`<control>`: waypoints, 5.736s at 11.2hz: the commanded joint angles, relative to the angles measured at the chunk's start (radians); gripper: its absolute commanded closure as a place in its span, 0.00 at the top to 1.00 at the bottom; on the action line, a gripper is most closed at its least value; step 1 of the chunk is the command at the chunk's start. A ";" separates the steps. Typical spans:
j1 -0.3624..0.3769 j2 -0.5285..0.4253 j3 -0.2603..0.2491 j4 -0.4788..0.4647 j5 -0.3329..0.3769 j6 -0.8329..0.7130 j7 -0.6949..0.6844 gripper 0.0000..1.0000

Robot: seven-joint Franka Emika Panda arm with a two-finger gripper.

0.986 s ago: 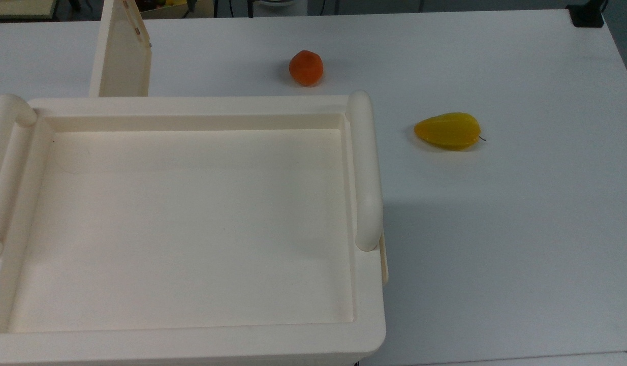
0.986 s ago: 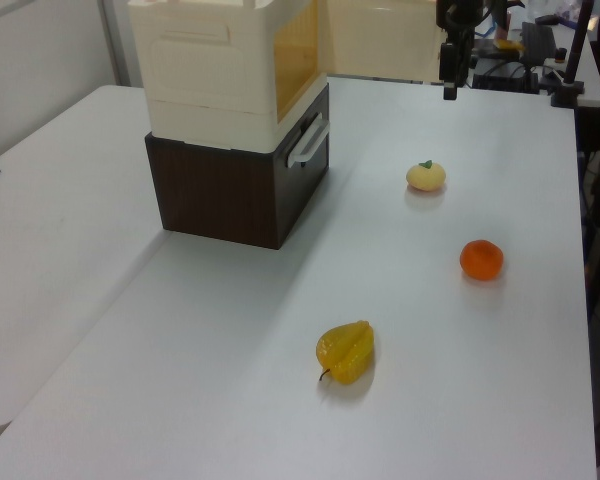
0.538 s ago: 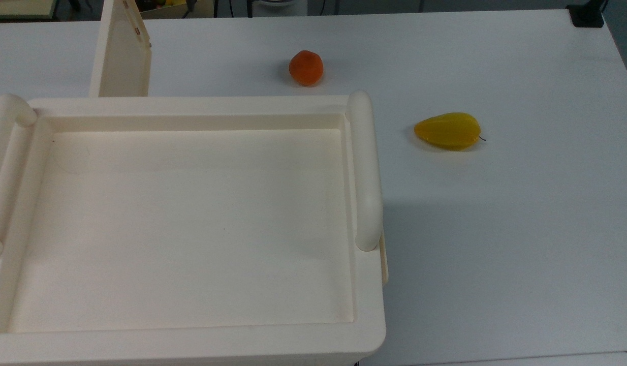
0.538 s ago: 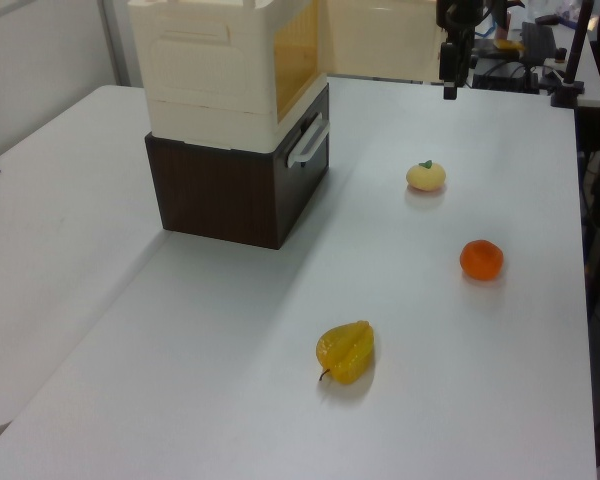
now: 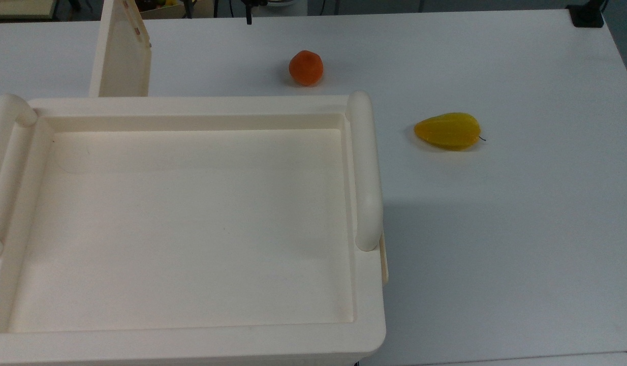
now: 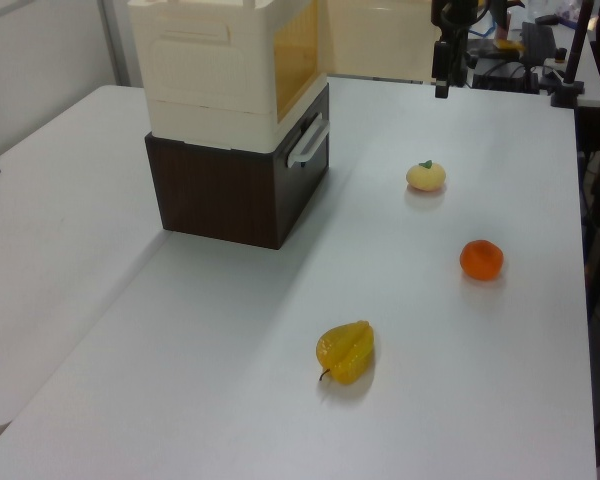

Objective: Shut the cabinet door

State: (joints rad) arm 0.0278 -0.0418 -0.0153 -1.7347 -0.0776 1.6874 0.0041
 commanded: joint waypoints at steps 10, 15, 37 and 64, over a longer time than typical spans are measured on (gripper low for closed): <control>-0.015 0.002 -0.025 0.082 0.016 0.014 -0.015 0.00; -0.022 0.000 -0.028 0.272 0.016 0.025 -0.004 0.00; 0.017 0.144 -0.140 0.276 0.298 0.314 0.037 0.00; 0.106 0.043 -0.143 0.081 -0.013 -0.021 -0.124 0.03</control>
State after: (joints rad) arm 0.1297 0.0533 -0.1475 -1.5825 -0.0712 1.6633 -0.0937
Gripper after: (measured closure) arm 0.991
